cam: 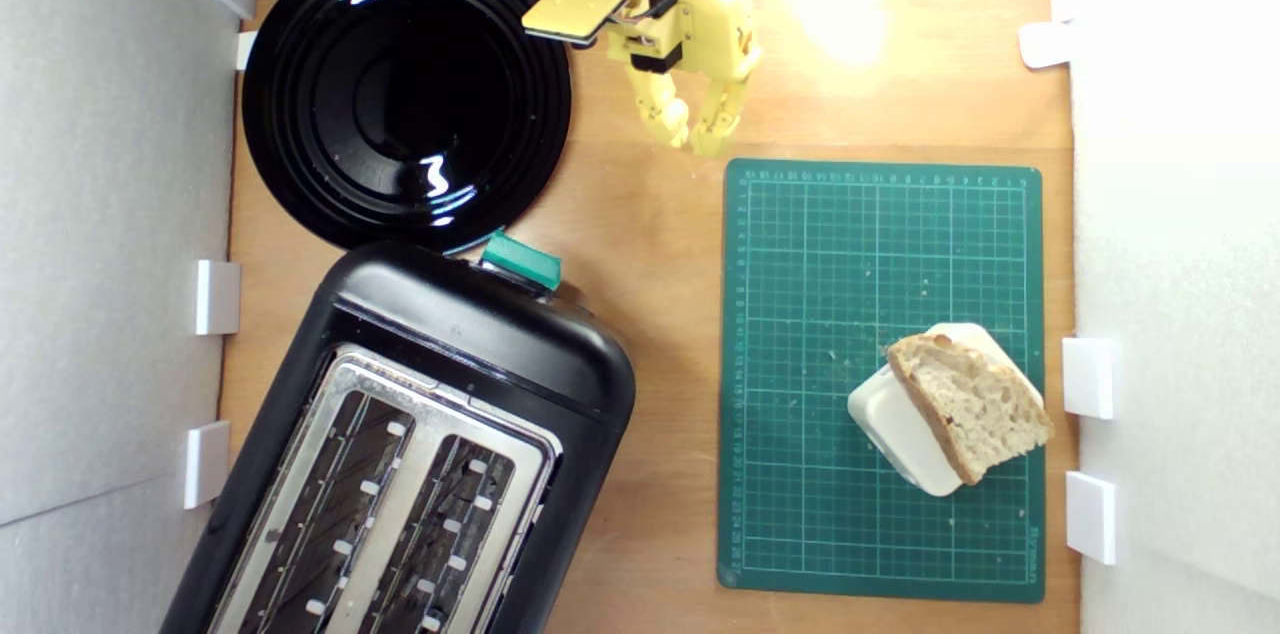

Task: Pick bread and place in toaster

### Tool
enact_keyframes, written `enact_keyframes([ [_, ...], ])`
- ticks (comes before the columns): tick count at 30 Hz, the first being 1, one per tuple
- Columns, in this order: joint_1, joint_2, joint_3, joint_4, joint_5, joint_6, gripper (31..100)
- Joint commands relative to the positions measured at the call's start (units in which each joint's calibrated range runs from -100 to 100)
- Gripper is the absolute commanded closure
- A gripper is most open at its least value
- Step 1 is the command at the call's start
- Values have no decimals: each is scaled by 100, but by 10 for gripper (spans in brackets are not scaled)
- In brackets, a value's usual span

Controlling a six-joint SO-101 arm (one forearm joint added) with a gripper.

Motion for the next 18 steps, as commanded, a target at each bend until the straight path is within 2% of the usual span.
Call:
enact_keyframes([
  [1,107,-362,3,1445,57,-398,708],
  [18,66,-362,3,1463,57,-367,708],
])
